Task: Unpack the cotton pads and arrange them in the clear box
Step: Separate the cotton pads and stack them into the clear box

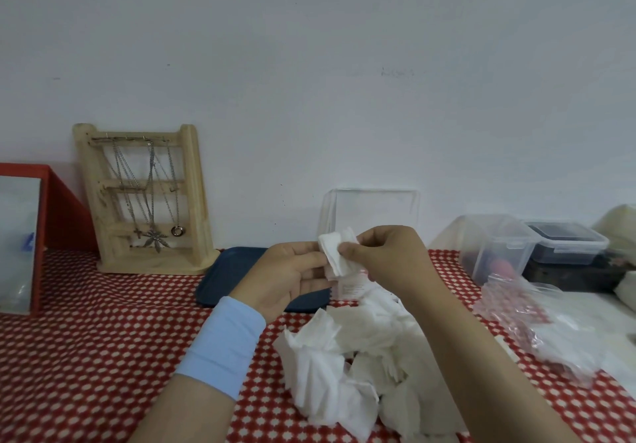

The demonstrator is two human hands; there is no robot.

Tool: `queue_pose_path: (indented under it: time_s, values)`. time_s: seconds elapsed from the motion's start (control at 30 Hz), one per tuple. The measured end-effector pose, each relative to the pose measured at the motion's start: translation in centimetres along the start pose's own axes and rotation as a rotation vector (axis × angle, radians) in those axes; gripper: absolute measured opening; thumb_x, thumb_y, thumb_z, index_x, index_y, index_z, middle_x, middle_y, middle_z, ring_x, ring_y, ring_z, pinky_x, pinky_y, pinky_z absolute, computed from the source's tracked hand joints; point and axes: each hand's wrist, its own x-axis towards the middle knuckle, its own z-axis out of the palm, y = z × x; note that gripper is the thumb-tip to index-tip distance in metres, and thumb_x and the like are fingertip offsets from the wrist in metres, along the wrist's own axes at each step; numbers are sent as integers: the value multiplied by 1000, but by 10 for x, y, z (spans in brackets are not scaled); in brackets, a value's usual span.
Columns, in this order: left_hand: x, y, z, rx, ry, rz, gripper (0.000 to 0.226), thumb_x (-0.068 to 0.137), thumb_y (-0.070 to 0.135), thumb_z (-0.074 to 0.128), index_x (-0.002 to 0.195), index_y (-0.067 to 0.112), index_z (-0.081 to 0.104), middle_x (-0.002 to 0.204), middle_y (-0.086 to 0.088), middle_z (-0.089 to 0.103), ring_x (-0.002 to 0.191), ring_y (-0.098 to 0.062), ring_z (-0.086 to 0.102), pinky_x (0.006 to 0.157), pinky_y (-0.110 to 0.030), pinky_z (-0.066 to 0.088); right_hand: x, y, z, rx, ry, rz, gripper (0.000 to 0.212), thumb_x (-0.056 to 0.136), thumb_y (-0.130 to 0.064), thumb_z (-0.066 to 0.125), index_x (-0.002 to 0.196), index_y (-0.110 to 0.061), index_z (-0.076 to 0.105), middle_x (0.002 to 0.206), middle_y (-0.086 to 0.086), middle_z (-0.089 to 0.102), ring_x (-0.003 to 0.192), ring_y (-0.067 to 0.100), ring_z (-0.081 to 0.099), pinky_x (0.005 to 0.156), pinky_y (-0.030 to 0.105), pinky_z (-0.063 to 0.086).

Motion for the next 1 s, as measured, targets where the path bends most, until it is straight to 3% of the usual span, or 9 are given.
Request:
queue_pose_path:
  time_s: [0.13,0.23,0.3,0.4,0.57,0.7,0.8,0.9,1.0]
  values:
    - [-2,3,1,-46,-25,-28,31,103,16,53,125,-1,67,115,-19,75,108,-29,73,88,-35,62,0,1,0,-36,-2,-13,18,84,-30,78,94,-18,68,89,-5,69,75,9,65,62,23,48]
    - [-5,6,1,-65,-104,-40,42,93,31,65,123,2,68,118,-17,74,111,-29,72,91,-37,61,1,1,-3,51,-110,54,43,87,-27,77,125,-26,57,108,-1,65,90,10,65,64,20,46]
    - [-6,5,1,86,-119,9,40,87,20,72,124,5,68,118,-12,75,110,-25,73,90,-33,60,2,1,-6,135,-180,89,48,88,-20,77,132,-20,58,112,6,67,94,17,68,69,26,54]
    - [-4,3,2,209,-39,37,33,91,1,71,122,10,69,112,-5,78,104,-20,75,85,-29,61,3,2,-13,156,-240,88,42,88,-12,75,129,-15,66,115,12,70,99,25,70,81,34,60]
    - [-6,7,4,306,9,93,35,90,-4,70,117,19,68,106,-3,79,98,-16,76,80,-27,62,-1,-2,-27,72,-405,68,17,90,-18,72,105,-12,78,98,10,78,80,14,71,82,32,59]
    - [-2,12,7,383,34,113,45,87,1,75,126,21,63,105,-3,77,95,-14,76,79,-26,61,13,-8,-40,-27,-461,88,17,91,-13,72,106,-7,74,95,11,78,83,20,75,83,34,62]
    - [17,22,6,494,141,148,45,91,17,75,132,24,57,110,4,72,98,-12,71,87,-27,58,42,-12,-53,-77,-303,68,20,92,-10,72,109,0,69,96,14,77,82,25,77,78,37,64]
    - [44,31,4,726,260,211,32,96,23,65,128,26,62,110,8,67,99,-10,65,87,-24,51,71,-9,-58,-295,-185,53,16,91,-11,72,102,0,67,93,15,76,73,21,77,74,41,64]
    - [69,26,10,933,157,191,28,99,23,59,125,26,68,127,5,67,116,-13,61,102,-28,47,85,0,-46,-555,-222,83,17,87,-16,76,93,-2,70,78,11,75,66,19,76,68,38,65]
